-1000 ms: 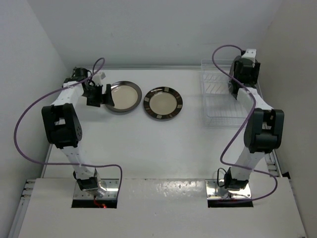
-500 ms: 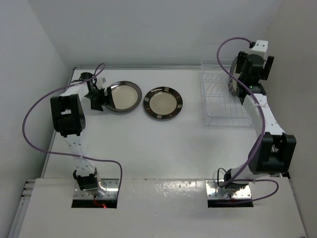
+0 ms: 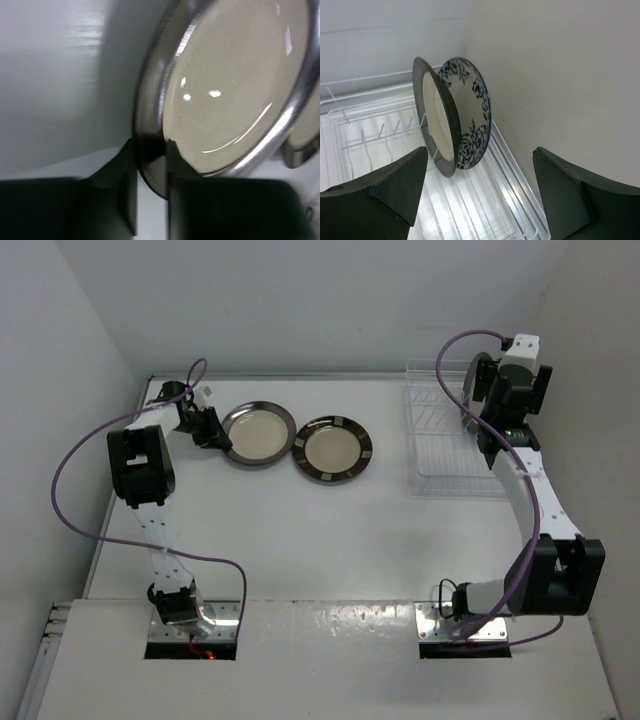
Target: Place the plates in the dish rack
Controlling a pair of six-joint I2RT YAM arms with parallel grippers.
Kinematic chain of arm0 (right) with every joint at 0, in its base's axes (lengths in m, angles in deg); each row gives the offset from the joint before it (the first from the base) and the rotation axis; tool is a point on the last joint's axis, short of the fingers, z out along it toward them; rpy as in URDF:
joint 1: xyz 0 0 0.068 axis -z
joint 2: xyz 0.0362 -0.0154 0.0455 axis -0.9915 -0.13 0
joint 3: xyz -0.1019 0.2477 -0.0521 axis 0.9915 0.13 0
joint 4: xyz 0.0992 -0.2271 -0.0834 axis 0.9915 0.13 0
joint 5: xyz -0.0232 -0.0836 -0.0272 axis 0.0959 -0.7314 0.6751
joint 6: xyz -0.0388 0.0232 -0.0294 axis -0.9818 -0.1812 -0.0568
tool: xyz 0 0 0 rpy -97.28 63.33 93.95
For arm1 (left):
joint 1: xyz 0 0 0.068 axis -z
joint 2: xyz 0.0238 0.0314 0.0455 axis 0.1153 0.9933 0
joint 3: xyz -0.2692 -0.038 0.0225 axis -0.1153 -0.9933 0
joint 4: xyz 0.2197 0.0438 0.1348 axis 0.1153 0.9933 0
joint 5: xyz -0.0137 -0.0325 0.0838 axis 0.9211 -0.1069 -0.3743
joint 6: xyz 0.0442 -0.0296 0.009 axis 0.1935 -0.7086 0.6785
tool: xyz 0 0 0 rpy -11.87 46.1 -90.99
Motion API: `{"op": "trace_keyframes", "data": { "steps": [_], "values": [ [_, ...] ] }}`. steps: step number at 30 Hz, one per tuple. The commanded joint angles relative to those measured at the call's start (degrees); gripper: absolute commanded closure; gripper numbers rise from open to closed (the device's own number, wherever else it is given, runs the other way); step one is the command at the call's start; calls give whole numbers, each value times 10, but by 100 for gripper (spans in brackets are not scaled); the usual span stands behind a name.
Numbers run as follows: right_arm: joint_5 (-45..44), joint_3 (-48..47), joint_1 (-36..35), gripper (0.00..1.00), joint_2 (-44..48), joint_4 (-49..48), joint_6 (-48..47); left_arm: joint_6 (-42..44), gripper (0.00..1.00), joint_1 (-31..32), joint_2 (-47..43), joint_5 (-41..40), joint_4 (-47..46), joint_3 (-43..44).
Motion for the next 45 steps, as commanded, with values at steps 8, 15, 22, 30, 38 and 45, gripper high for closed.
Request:
{"op": "trace_keyframes", "data": {
  "steps": [8, 15, 22, 30, 38, 45],
  "values": [
    [0, 25, -15, 15, 56, 0, 18, 10, 100, -17, -5, 11, 0, -12],
    [178, 21, -46, 15, 68, 58, 17, 125, 100, -2, -128, 24, 12, 10],
    [509, -13, -138, 11, 9, 131, 39, 245, 100, 12, -259, 100, 55, 30],
    [595, -39, -232, 11, -104, -1, 83, 407, 100, 85, -272, 206, 260, 110],
    [710, -83, -260, 11, -195, -115, 215, 405, 100, 115, -291, 270, 276, 110],
    [674, -63, -277, 12, -213, -117, 207, 422, 100, 141, -302, 290, 290, 110]
  ]
}}
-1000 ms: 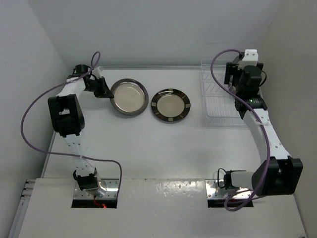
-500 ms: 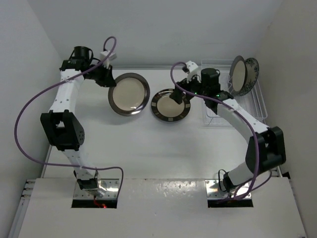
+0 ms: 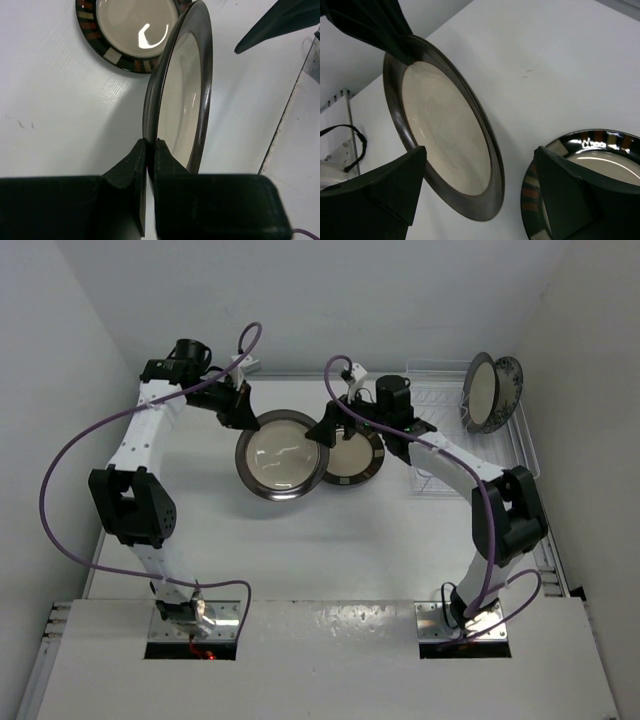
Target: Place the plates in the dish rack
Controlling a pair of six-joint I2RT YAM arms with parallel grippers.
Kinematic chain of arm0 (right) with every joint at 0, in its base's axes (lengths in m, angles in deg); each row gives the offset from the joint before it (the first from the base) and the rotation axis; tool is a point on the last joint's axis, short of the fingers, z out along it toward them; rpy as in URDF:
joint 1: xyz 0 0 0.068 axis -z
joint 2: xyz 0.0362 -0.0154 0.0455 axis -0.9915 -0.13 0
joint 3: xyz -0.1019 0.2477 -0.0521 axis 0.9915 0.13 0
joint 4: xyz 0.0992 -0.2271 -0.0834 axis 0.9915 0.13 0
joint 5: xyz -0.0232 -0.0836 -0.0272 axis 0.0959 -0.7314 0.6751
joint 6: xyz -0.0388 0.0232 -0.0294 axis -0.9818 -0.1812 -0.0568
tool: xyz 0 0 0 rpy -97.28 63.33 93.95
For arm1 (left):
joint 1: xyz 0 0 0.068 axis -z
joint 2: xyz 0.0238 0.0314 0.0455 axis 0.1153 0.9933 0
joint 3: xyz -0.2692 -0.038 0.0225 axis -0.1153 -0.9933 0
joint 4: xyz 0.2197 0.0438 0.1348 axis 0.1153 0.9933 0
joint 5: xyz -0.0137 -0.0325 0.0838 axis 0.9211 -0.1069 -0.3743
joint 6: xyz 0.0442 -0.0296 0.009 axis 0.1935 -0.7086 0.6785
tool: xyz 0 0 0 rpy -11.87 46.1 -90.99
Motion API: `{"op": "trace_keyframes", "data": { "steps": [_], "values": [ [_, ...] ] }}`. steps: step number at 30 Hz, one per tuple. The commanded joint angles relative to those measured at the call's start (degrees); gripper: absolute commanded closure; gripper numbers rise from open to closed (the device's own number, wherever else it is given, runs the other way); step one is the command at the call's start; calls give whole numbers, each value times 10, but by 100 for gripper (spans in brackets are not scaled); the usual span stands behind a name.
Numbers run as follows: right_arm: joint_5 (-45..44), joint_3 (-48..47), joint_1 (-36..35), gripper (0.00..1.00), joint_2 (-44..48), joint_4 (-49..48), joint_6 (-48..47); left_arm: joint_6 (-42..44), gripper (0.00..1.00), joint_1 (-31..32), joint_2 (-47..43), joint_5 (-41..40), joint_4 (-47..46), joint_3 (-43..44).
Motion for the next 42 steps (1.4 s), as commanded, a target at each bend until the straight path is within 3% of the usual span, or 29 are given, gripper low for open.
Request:
{"op": "trace_keyframes", "data": {
  "steps": [1, 3, 7, 8, 10, 11, 12, 13, 14, 15, 16, 17, 18, 19, 24, 26, 30, 31, 32, 37, 42],
  "values": [
    [28, -4, -6, 15, -9, -61, 37, 4, 100, 13, -50, 92, -5, 30],
    [56, -6, -18, 16, -15, -68, 50, 4, 100, 13, -50, 92, -5, 25],
    [48, -1, -35, 31, -31, -64, 50, -8, 100, 13, -50, 113, -11, 30],
    [48, -1, -34, 44, -33, -69, 57, -8, 100, 13, -50, 118, -11, 30],
    [54, -1, -33, 61, -38, -84, 79, -8, 100, 13, -50, 118, -11, 30],
    [55, -3, -32, 81, -41, -84, 80, -8, 100, 13, -50, 112, -11, 30],
    [59, -11, -33, 94, -43, -84, 86, -8, 100, 13, -50, 112, -11, 30],
    [55, -13, -33, 100, -39, -85, 91, -17, 100, 13, -50, 107, -19, 30],
    [49, -10, -33, 100, -26, -89, 93, -31, 100, 13, -50, 91, -28, 30],
    [39, -4, -34, 100, -20, -98, 93, -70, 93, 13, -50, 77, -57, 30],
    [23, 5, -30, 100, -14, -108, 94, -85, 72, 13, -50, 45, -68, 25],
    [0, 7, -27, 100, 10, -111, 97, -95, 24, 13, -45, 29, -75, 25],
    [-10, 13, -24, 100, 18, -113, 100, -115, 8, 13, -45, 12, -88, 25],
    [-42, 12, -9, 100, 25, -114, 103, -128, 0, 13, -45, -5, -98, 25],
    [-156, 1, 60, 100, 104, -74, 110, -213, 0, -15, -39, -152, -161, 25],
    [-264, -20, 92, 100, 116, -21, 90, -232, 0, -29, -27, -217, -167, 25],
    [-452, -63, 150, 100, 149, 28, 0, -225, 0, -51, -15, -251, -161, 8],
    [-453, -69, 150, 100, 150, 31, -21, -225, 0, -51, -10, -251, -161, 8],
    [-532, -77, 172, 100, 150, 25, -43, -218, 0, -51, -10, -251, -161, -6],
    [-652, -64, 211, 100, 113, -86, -297, -212, 0, -56, 1, -241, -156, -26],
    [-714, -81, 244, 100, 62, -198, -370, -212, 0, -56, 19, -241, -151, -26]
  ]
}}
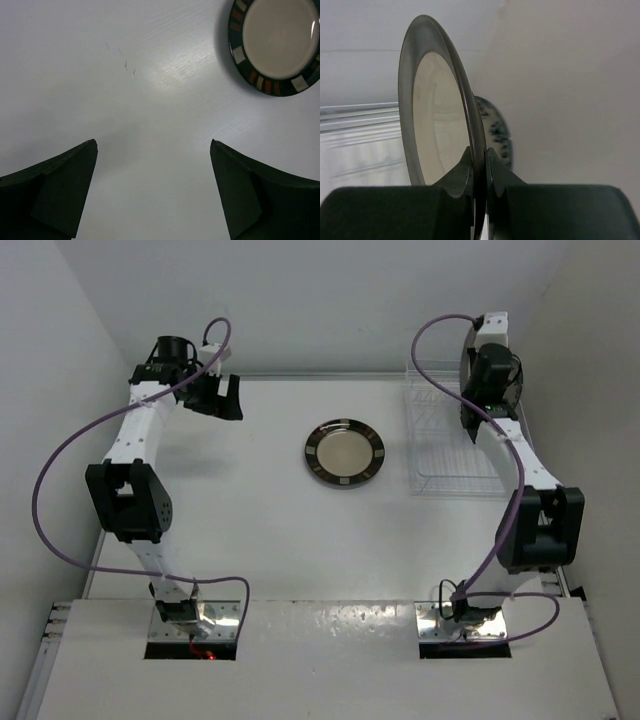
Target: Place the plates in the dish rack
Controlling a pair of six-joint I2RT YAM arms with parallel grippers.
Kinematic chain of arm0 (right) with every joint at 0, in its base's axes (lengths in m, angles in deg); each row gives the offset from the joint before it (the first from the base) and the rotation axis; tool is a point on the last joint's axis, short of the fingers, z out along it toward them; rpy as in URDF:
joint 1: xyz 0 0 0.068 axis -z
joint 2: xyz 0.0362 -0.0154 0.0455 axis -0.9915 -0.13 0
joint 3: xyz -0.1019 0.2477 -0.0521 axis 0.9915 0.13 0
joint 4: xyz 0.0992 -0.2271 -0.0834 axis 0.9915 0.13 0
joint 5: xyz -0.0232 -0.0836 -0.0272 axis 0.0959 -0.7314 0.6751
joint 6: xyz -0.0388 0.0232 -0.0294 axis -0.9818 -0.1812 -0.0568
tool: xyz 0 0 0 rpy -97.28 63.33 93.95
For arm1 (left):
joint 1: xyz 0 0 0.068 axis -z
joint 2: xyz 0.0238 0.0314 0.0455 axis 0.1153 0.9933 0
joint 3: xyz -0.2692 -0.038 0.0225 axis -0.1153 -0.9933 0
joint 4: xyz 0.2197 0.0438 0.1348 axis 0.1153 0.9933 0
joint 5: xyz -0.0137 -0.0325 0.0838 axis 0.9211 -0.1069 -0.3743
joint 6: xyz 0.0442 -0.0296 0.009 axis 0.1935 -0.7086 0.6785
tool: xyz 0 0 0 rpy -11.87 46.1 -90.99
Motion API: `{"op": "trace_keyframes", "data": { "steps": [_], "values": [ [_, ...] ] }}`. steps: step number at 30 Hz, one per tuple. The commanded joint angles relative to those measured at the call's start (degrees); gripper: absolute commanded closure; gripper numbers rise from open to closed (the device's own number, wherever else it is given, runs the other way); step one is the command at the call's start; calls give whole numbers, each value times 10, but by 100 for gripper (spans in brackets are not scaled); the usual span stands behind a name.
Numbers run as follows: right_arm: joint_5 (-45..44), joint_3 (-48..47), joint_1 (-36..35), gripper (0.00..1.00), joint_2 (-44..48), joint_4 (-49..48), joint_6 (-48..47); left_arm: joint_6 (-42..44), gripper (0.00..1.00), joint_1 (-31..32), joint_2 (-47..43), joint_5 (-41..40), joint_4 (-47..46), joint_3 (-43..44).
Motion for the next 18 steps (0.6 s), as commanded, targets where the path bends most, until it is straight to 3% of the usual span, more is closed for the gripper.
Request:
{"op": "trace_keyframes", "data": {
  "steps": [1, 11, 15, 18],
  "values": [
    [-68, -44, 2, 100, -41, -192, -109, -4, 0, -2, 9, -2, 1, -2],
    [-95, -50, -7, 100, -152, -320, -240, 2, 0, -2, 21, -2, 7, -13],
    [-111, -8, -20, 100, -151, -339, -207, 2, 0, -2, 26, -2, 7, -13],
    [-128, 18, -19, 100, -131, -289, -150, 2, 0, -2, 26, -2, 7, -8]
  ]
}}
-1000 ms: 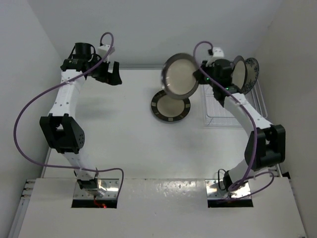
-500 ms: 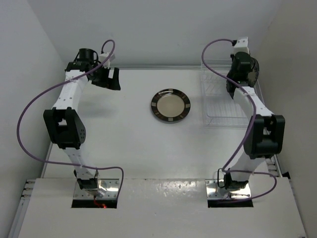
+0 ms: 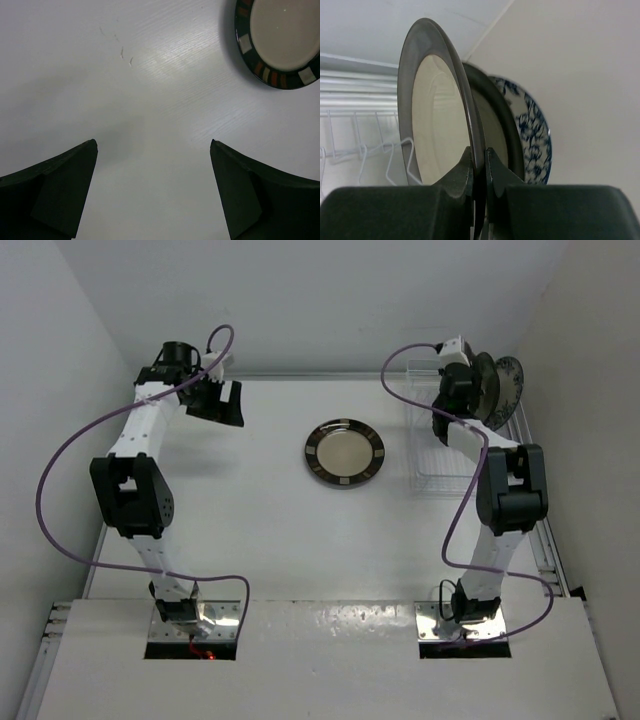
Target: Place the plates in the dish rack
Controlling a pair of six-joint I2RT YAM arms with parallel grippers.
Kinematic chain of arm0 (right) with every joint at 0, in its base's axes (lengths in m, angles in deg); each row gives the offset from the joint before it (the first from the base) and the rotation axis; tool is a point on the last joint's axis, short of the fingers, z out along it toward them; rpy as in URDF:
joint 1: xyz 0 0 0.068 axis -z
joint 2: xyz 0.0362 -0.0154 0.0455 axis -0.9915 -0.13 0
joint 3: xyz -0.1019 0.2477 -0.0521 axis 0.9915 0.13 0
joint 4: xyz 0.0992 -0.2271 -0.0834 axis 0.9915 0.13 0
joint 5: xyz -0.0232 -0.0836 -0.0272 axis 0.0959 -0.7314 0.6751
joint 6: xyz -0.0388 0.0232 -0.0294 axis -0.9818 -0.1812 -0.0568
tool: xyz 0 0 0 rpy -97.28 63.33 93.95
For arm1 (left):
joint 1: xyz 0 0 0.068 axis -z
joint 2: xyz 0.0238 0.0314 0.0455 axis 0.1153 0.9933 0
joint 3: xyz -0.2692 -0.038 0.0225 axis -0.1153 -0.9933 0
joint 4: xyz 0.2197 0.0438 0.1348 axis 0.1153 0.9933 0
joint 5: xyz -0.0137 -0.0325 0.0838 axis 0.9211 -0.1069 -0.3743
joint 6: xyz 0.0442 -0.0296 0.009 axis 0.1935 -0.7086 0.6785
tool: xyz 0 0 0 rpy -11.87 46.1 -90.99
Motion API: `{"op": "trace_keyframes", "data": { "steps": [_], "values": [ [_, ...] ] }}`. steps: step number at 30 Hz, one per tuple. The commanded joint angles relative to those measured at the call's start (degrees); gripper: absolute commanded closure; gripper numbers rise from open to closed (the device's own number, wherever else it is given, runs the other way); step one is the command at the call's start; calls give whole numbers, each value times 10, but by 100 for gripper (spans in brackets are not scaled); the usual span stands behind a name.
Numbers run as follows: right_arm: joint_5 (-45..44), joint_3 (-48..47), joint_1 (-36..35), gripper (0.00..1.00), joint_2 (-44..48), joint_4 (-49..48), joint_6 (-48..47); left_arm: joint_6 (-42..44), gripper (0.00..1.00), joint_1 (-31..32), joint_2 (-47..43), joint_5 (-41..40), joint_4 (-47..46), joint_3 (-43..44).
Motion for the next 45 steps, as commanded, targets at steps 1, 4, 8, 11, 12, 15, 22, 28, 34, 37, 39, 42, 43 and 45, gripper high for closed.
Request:
{"op": "trace_keyframes", "data": {
  "steps": [1, 4, 8, 11, 12, 15, 22, 28, 34, 37, 39, 42, 43, 45],
  "values": [
    [-44, 14, 5, 100, 57, -85, 57, 2, 0, -2, 7, 2, -3, 1],
    [-60, 19, 8, 100, 54, -28, 115, 2, 0, -2, 13, 2, -3, 1],
    [-55, 19, 18, 100, 60, 33, 188, 2, 0, -2, 13, 7, -3, 1],
    [-45, 17, 26, 90, 65, 73, 237, 2, 0, -2, 13, 7, -3, -4],
    [-44, 17, 26, 83, 67, 85, 243, 2, 0, -2, 13, 7, -3, -4],
    [-26, 2, 26, 52, 81, 113, 243, 2, 0, 3, 8, 7, -3, -9],
    [10, -45, 25, 20, 135, 236, 282, 2, 0, 9, 8, 18, 3, -9],
    [17, -42, 16, 13, 261, 361, 369, 12, 0, 14, 1, 12, 3, -9],
    [45, 73, -81, 10, 346, 396, 489, 12, 0, 14, -4, 18, 3, -21],
    [151, 146, -132, 10, 336, 384, 576, 12, 0, 19, -4, 19, 3, -21],
    [206, 182, -150, 10, 292, 352, 672, 12, 0, 19, -4, 19, 3, -21],
    [224, 182, -177, 15, 219, 358, 801, 12, 0, 24, -15, 19, 3, -21],
    [222, 183, -193, 15, 205, 359, 870, 12, 0, 24, -15, 19, 3, -28],
    [212, 185, -205, 18, 158, 357, 908, 12, 0, 24, -26, 19, 3, -35]
  ]
}}
